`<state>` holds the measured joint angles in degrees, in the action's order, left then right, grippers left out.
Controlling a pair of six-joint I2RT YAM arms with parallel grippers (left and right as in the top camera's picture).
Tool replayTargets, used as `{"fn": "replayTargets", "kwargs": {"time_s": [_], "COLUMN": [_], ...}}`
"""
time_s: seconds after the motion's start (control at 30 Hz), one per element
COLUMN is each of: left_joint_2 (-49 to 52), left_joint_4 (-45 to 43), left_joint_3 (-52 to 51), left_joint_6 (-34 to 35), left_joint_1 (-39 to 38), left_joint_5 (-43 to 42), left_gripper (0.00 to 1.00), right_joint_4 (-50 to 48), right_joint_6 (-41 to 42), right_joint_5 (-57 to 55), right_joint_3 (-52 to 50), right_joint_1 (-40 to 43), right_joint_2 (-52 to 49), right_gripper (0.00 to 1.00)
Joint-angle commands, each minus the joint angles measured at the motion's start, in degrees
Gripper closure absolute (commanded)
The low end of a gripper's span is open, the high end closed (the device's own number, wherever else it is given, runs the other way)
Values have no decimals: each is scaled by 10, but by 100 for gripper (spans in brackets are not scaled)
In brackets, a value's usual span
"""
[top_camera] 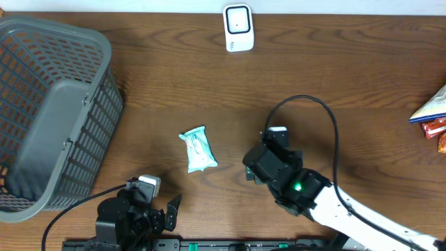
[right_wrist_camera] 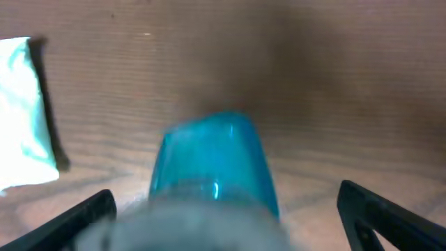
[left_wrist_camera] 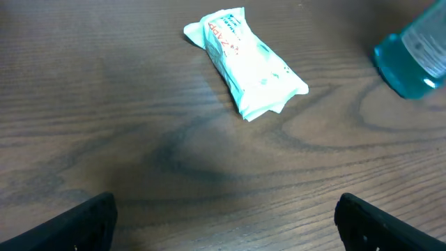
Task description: Scan the item barcode
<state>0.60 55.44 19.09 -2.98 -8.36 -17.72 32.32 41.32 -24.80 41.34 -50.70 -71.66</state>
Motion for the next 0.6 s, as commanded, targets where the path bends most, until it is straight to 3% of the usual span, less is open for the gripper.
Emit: {"fn": "replayTargets", "kwargs": {"time_s": [0.0,0.13,0.17,0.47,0.53,0.57], "left_joint_2": [-3,-3,-3,-3,-3,-3], "left_joint_4": [7,7,7,7,7,7], "left_joint_3": [1,1,1,1,1,1], "left_joint_6": [1,1,1,1,1,1], "left_joint_1": [0,0,0,0,0,0], "left_joint_5": [-3,-3,-3,-3,-3,-3], "left_gripper": [1,1,1,1,1,1], "right_joint_4": [-13,-17,-17,-5,13,22], "right_joint_6": [-3,-3,-3,-33,-45,-53], "right_joint_5": [-27,-27,-27,-23,-6,4], "right_joint_3": [7,7,8,25,38,45], "right_joint_1": [4,4,4,4,4,4], "right_joint_2": [-36,-47,-47,3,31,47], "right_gripper": [52,96,99,99,89,80]}}
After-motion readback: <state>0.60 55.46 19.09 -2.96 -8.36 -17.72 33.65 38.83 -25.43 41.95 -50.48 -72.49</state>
